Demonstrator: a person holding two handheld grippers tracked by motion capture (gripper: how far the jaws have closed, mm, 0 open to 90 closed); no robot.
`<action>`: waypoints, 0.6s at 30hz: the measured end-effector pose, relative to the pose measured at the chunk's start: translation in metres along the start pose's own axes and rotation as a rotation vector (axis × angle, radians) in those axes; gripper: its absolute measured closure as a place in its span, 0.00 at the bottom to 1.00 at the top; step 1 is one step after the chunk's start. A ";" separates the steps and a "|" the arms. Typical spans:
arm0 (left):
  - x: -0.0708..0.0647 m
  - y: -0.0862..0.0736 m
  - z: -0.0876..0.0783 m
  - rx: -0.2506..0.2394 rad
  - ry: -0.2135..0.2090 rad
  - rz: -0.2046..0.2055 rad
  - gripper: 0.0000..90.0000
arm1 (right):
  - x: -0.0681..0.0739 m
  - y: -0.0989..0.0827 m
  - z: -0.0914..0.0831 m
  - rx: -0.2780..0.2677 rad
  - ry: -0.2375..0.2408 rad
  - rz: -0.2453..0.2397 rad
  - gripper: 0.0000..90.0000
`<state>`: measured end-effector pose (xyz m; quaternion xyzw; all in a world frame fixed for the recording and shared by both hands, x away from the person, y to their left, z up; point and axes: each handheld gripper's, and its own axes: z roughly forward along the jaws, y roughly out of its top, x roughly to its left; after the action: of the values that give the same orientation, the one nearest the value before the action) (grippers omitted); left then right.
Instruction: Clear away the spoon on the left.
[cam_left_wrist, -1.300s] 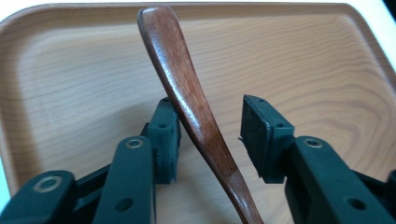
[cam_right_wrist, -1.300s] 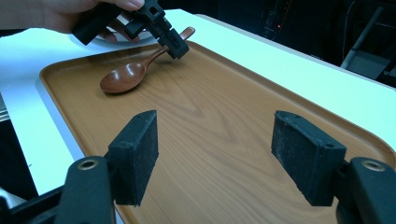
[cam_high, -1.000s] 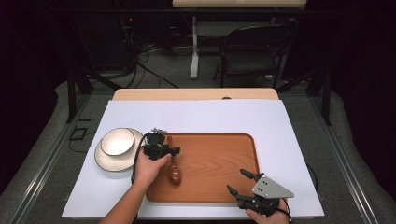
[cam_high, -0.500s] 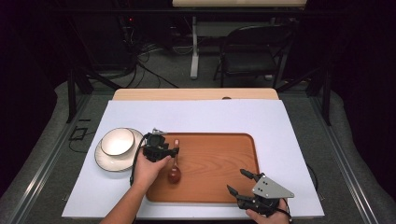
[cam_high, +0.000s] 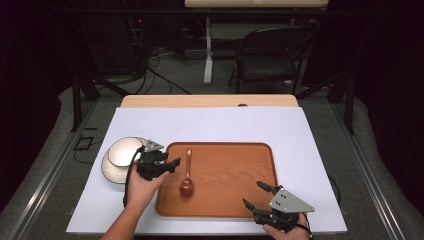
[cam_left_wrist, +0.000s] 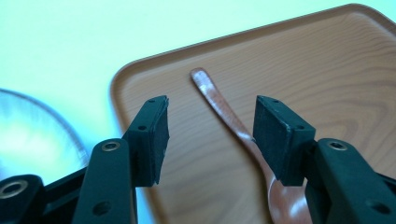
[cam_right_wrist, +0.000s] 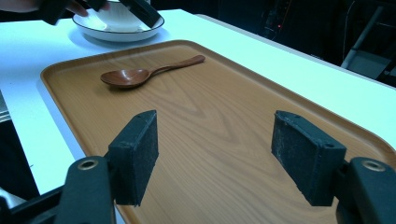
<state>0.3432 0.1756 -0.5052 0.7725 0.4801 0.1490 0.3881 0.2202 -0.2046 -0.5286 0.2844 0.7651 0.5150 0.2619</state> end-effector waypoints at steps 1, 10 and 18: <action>0.002 -0.002 -0.004 -0.005 0.002 0.000 0.51 | 0.000 0.000 0.000 -0.001 0.000 -0.001 0.35; 0.016 -0.022 -0.041 -0.086 0.027 -0.012 0.50 | 0.001 0.000 0.001 0.003 -0.002 0.002 0.35; 0.021 -0.051 -0.059 -0.127 0.060 0.003 0.48 | 0.000 0.000 0.001 0.003 -0.012 0.003 0.35</action>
<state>0.2862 0.2325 -0.5078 0.7423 0.4798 0.2027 0.4217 0.2204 -0.2040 -0.5290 0.2890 0.7639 0.5124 0.2652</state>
